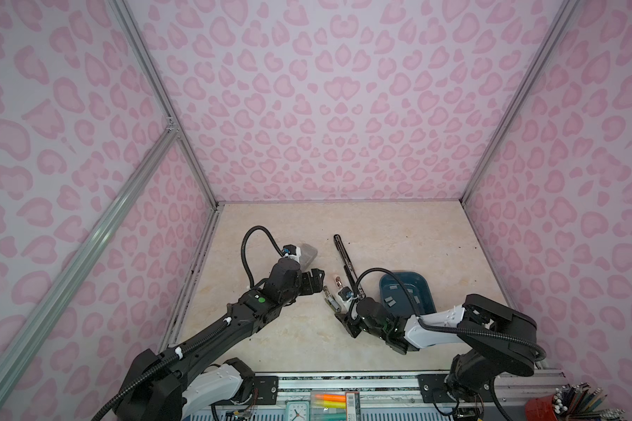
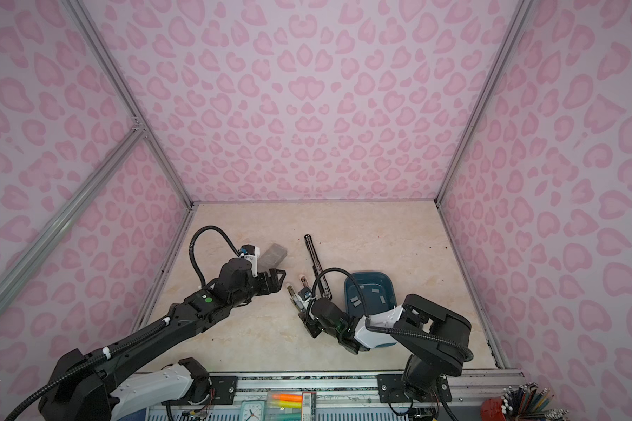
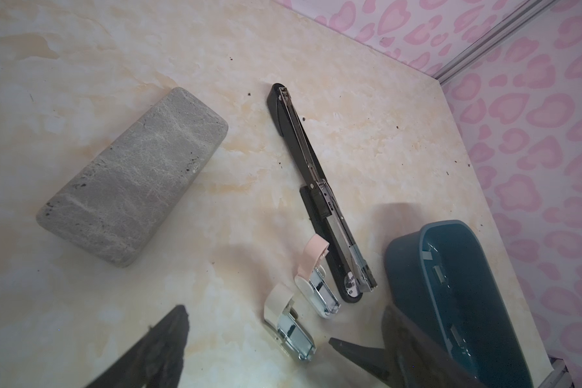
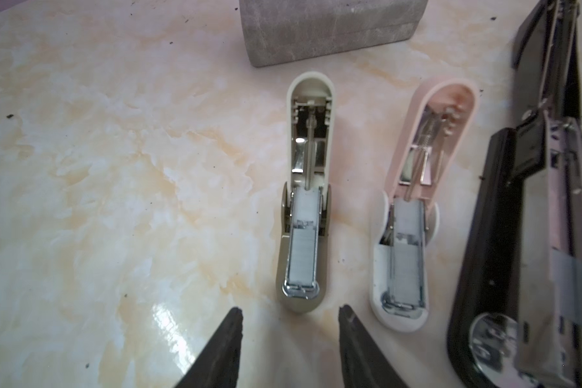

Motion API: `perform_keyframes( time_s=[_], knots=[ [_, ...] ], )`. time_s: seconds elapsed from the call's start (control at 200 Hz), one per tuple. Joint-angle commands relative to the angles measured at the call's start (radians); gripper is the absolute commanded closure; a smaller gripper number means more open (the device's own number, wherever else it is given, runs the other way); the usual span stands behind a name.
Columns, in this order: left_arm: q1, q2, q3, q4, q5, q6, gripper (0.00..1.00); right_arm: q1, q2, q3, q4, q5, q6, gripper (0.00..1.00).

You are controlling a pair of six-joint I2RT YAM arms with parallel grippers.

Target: Load the staples into the stapler

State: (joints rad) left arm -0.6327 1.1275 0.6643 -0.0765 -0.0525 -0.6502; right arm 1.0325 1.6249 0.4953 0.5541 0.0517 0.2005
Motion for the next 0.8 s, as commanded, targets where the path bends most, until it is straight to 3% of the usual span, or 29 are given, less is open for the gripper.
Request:
perform_keyframes(
  time_s=[0.0,0.26,0.445,0.795],
  knots=[
    [-0.001,0.011,0.015,0.032,-0.003,0.006,0.12,0.0,0.023,0.014,-0.005,-0.003,0.009,0.56],
    [-0.001,0.026,0.018,0.036,-0.003,0.009,0.14,0.002,0.097,0.064,-0.022,-0.002,0.009,0.61],
    [-0.001,0.027,0.015,0.035,-0.003,0.009,0.15,0.004,0.1,0.056,-0.018,-0.009,0.015,0.71],
    [0.0,-0.009,-0.007,0.04,-0.013,0.006,0.16,0.006,0.149,0.075,-0.023,0.031,0.04,0.7]
  ],
)
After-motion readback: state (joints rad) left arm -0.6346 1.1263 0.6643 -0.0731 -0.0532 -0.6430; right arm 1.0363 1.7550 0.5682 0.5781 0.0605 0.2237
